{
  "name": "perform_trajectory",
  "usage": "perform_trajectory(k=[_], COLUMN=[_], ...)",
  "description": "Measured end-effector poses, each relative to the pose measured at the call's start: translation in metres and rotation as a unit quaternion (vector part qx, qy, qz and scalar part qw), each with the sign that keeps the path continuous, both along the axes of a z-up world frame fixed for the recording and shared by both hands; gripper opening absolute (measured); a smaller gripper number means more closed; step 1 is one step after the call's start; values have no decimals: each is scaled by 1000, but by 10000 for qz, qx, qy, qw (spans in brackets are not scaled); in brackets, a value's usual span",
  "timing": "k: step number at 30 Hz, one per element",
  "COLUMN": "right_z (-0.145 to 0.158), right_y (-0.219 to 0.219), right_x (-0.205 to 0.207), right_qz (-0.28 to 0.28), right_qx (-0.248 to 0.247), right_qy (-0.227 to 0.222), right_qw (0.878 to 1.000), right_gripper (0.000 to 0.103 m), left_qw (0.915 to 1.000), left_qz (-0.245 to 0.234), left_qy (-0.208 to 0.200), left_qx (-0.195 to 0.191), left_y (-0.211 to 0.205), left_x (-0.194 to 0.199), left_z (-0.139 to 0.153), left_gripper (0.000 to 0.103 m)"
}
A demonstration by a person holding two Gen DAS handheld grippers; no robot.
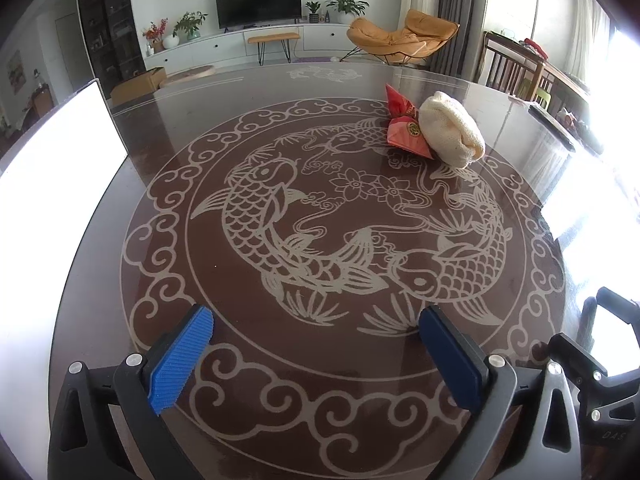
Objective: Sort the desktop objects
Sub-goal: 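Bring both open tools back over the table, then close the right gripper on the cream knit hat and lift it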
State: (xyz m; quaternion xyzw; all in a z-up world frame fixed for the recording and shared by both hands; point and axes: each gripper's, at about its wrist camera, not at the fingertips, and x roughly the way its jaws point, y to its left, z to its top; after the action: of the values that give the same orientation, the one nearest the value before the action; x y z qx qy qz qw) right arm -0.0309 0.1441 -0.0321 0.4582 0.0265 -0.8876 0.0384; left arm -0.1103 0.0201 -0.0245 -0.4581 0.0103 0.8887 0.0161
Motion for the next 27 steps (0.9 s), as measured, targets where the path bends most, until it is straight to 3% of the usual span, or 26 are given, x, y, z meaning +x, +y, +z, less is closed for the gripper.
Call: perform_trajectory(k=[10,13,15,18,20,23,27], right_z=[0,4,11,32,44,51,32], right_y=[0,6,19,41,45,27,-10], right_x=[0,-7,-31,-77,-111,-153,-184], right_qz=[-2,340,400,-96,-364,-456,-477], right_qx=[-4,-402,-1061,-2053,-2439,-2548,-2428], right_qy=[-1,3,-121,-122,-94,-234,-703], right_qw=[10000,9986,9935,9786,9691,9656,9664], right_gripper=[103,103,103,102,102,99,99], left_qw=[10000,10000,10000,10000,10000,10000,10000], left_qz=[-2,-5,-6,-11,-14,-17,-20], left_qy=[-2,-6,-6,-6,-7,-6,-6], left_qx=[-1,10,11,10,10,11,12], left_y=[0,0,-1,-1,-1,-1,-1], left_x=[0,-1,-1,-1,-1,-1,-1], left_z=[0,0,0,0,0,0,0], left_gripper=[103,103,103,103,103,103,103])
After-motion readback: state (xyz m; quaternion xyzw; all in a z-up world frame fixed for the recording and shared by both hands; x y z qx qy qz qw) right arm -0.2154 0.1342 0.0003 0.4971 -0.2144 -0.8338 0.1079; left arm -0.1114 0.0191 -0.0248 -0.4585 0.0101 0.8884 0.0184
